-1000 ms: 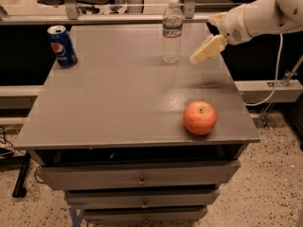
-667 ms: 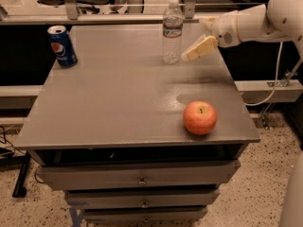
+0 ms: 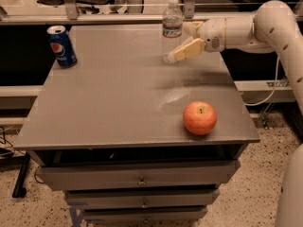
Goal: Knock water bottle over
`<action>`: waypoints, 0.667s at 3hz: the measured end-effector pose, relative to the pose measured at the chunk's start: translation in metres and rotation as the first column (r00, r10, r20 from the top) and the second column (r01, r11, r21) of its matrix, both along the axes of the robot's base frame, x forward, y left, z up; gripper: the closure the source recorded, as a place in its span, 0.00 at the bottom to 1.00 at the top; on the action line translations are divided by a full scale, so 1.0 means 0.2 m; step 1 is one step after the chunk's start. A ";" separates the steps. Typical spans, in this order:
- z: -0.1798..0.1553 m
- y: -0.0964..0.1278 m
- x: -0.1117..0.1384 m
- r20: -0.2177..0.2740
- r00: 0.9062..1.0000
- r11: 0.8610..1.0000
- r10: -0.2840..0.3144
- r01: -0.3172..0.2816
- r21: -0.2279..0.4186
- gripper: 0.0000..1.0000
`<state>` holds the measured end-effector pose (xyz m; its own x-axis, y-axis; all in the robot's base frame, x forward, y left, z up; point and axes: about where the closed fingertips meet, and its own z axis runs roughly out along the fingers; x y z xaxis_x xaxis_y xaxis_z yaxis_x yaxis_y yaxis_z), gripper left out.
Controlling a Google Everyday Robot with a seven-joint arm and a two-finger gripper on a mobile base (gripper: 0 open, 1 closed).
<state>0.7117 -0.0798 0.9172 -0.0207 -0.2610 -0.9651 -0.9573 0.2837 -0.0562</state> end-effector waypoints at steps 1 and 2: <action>0.01 0.16 -0.14 -0.022 0.994 0.990 0.105 -0.103 0.095 0.00; 0.02 0.26 -0.23 -0.031 0.983 0.973 0.179 -0.173 0.155 0.00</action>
Offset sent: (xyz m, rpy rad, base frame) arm -0.0671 0.0688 0.0072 0.2210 0.0640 0.2522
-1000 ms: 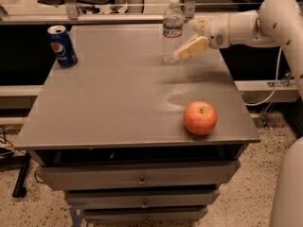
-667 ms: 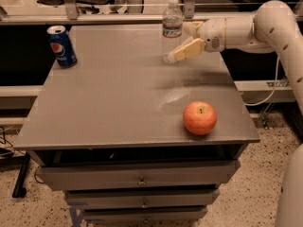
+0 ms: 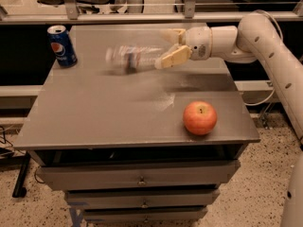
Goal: Knock water bottle over
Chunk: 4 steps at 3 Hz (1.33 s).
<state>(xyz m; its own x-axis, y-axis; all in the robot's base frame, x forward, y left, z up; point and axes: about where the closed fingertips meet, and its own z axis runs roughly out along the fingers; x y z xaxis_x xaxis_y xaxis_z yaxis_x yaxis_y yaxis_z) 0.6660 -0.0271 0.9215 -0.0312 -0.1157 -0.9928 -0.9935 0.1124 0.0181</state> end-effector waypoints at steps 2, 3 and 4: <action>0.00 0.04 -0.08 -0.010 0.999 0.998 0.047 -0.046 0.034 0.00; 0.00 0.03 -0.07 0.001 0.999 0.999 0.044 -0.044 0.030 0.00; 0.02 -0.02 -0.05 0.026 0.999 0.999 0.033 -0.033 0.014 0.00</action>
Offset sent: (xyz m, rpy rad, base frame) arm -0.0207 0.0019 -0.0002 0.0412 0.0066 0.0515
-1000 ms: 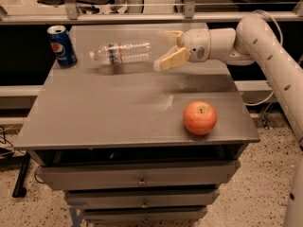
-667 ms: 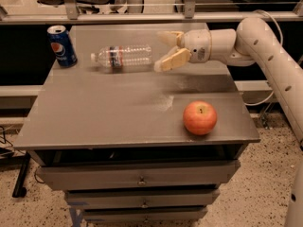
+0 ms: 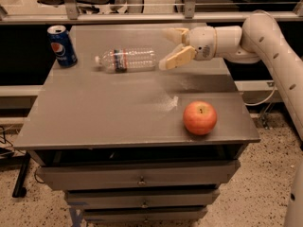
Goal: Knock water bottle over
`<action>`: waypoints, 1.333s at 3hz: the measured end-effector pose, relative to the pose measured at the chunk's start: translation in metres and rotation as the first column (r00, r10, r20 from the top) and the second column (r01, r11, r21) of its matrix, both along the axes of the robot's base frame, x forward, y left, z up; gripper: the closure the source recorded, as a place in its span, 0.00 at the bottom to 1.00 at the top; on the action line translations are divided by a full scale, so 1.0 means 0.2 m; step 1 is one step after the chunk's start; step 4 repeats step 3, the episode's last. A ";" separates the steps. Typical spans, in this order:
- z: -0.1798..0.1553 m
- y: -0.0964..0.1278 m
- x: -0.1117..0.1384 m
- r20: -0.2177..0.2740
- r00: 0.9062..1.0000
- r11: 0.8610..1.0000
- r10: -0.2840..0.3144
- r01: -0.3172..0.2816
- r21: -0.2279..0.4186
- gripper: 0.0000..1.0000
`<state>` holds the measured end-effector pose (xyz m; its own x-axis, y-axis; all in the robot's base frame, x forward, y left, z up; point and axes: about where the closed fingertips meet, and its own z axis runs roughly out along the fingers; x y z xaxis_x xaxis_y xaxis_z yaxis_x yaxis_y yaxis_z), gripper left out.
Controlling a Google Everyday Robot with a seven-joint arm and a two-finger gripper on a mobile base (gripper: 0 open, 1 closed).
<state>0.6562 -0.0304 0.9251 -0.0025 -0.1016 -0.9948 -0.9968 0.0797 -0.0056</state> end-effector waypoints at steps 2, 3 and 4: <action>0.07 -0.28 0.18 0.135 0.990 0.990 -0.042 0.060 -0.130 0.00; 0.20 -0.36 0.21 0.187 0.979 0.988 -0.078 0.102 -0.119 0.00; 0.20 -0.36 0.21 0.187 0.979 0.988 -0.078 0.102 -0.119 0.00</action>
Offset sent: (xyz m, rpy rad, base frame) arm 0.0756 -0.1287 0.0480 -0.2522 -0.2551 -0.1344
